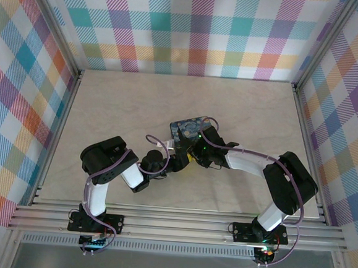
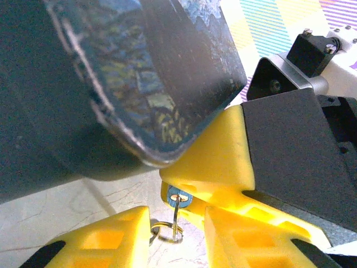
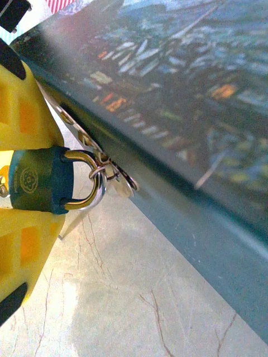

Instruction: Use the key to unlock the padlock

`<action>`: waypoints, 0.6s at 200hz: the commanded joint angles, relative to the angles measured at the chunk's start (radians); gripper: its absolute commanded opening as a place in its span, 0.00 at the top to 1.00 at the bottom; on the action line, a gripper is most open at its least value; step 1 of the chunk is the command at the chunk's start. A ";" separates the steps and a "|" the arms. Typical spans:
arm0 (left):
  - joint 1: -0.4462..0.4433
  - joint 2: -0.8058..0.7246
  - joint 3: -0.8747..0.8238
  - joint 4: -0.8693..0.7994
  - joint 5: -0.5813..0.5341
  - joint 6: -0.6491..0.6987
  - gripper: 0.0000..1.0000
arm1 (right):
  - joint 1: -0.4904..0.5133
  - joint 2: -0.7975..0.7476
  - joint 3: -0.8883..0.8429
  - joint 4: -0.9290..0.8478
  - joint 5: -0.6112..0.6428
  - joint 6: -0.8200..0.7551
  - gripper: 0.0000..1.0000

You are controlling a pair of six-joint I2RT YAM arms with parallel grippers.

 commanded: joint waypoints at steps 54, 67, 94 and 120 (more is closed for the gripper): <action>-0.006 0.015 0.031 0.024 0.005 0.057 0.90 | 0.014 0.002 0.013 0.038 -0.080 0.028 1.00; -0.006 0.003 0.031 0.024 -0.001 0.089 1.00 | 0.014 -0.001 0.011 0.039 -0.088 0.028 1.00; -0.008 -0.008 0.039 0.023 0.018 0.213 1.00 | 0.017 -0.012 0.001 0.020 -0.117 0.027 1.00; -0.049 -0.059 0.003 -0.047 -0.042 0.472 1.00 | 0.022 -0.032 0.006 -0.048 -0.137 0.002 1.00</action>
